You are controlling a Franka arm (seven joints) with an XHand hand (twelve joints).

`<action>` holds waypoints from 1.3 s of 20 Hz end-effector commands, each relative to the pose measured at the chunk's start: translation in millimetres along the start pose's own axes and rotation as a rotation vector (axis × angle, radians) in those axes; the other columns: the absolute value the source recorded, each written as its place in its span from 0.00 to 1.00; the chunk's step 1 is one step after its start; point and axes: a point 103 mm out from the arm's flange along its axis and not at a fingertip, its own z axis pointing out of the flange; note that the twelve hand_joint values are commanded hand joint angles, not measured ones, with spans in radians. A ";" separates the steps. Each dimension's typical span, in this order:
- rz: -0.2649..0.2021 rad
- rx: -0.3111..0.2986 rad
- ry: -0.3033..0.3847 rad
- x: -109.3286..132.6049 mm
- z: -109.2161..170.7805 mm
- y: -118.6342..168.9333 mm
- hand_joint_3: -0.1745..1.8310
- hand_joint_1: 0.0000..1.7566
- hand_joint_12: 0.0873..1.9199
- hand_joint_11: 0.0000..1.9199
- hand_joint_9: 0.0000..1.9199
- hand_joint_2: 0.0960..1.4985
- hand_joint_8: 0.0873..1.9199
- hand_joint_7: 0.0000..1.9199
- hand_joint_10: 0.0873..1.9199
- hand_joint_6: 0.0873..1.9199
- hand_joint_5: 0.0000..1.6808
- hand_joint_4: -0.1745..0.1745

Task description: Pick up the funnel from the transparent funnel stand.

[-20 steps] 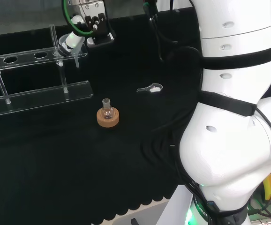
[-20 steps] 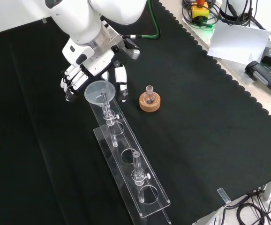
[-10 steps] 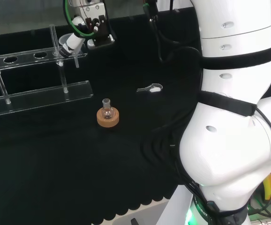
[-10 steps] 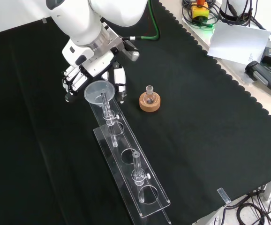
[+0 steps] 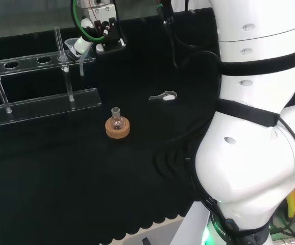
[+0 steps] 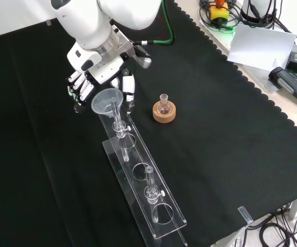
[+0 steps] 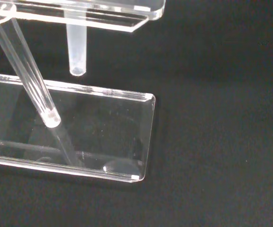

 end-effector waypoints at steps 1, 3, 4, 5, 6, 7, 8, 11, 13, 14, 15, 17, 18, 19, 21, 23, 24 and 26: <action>0.005 0.001 0.013 0.1 2.5 1.0 0.10 0.30 0.45 0.00 0.15 0.46 0.19 0.31 0.35 0.00 0.25 0.48; 0.004 0.000 0.017 0.5 3.4 1.2 0.10 0.30 0.46 0.00 0.15 0.46 0.19 0.32 0.35 0.00 0.26 0.49; 0.004 -0.004 0.019 1.1 3.9 1.2 0.10 0.30 0.46 0.00 0.16 0.46 0.19 0.33 0.35 0.00 0.27 0.49; 0.006 -0.008 0.023 1.2 4.3 1.2 0.10 0.30 0.46 0.00 0.16 0.46 0.19 0.33 0.35 0.00 0.27 0.49; 0.006 -0.013 0.027 1.3 4.6 1.1 0.11 0.30 0.46 0.00 0.17 0.46 0.19 0.34 0.34 0.00 0.28 0.49; 0.008 -0.023 0.032 1.2 4.7 1.0 0.11 0.31 0.46 0.00 0.17 0.46 0.18 0.35 0.34 0.00 0.29 0.49; 0.009 -0.030 0.038 1.4 4.6 1.0 0.11 0.31 0.46 0.00 0.19 0.47 0.18 0.36 0.33 0.00 0.30 0.50; 0.008 -0.069 0.046 2.5 3.3 0.0 0.11 0.33 0.48 0.00 0.22 0.47 0.18 0.40 0.31 0.00 0.34 0.50; 0.010 -0.103 0.056 1.9 1.8 -1.3 0.11 0.34 0.50 0.00 0.24 0.48 0.18 0.42 0.29 0.00 0.36 0.52; 0.009 -0.119 0.058 1.5 1.1 -2.1 0.11 0.35 0.51 0.00 0.25 0.48 0.18 0.43 0.28 0.00 0.37 0.52; 0.010 -0.130 0.058 2.0 0.5 -2.5 0.12 0.36 0.53 0.00 0.27 0.48 0.18 0.44 0.27 0.00 0.38 0.53; 0.007 -0.154 0.059 1.7 -0.9 -3.7 0.12 0.38 0.56 0.00 0.28 0.48 0.18 0.46 0.26 0.00 0.40 0.54; 0.005 -0.162 0.059 1.7 -1.4 -4.2 0.12 0.39 0.57 0.00 0.29 0.48 0.18 0.47 0.26 0.00 0.41 0.55; 0.006 -0.174 0.063 1.9 -2.0 -4.7 0.12 0.40 0.58 0.00 0.30 0.48 0.18 0.47 0.25 0.00 0.41 0.56; 0.004 -0.197 0.079 2.2 -3.3 -5.5 0.12 0.41 0.60 0.00 0.31 0.48 0.18 0.48 0.24 0.00 0.42 0.57; 0.002 -0.218 0.090 2.6 -4.0 -6.6 0.13 0.42 0.61 0.00 0.32 0.48 0.18 0.49 0.23 0.00 0.43 0.57; -0.001 -0.233 0.095 3.3 -4.1 -7.3 0.13 0.43 0.62 0.00 0.32 0.48 0.18 0.49 0.23 0.00 0.43 0.58; -0.005 -0.256 0.102 5.0 -4.1 -8.8 0.13 0.44 0.63 0.00 0.33 0.49 0.19 0.50 0.22 0.01 0.44 0.59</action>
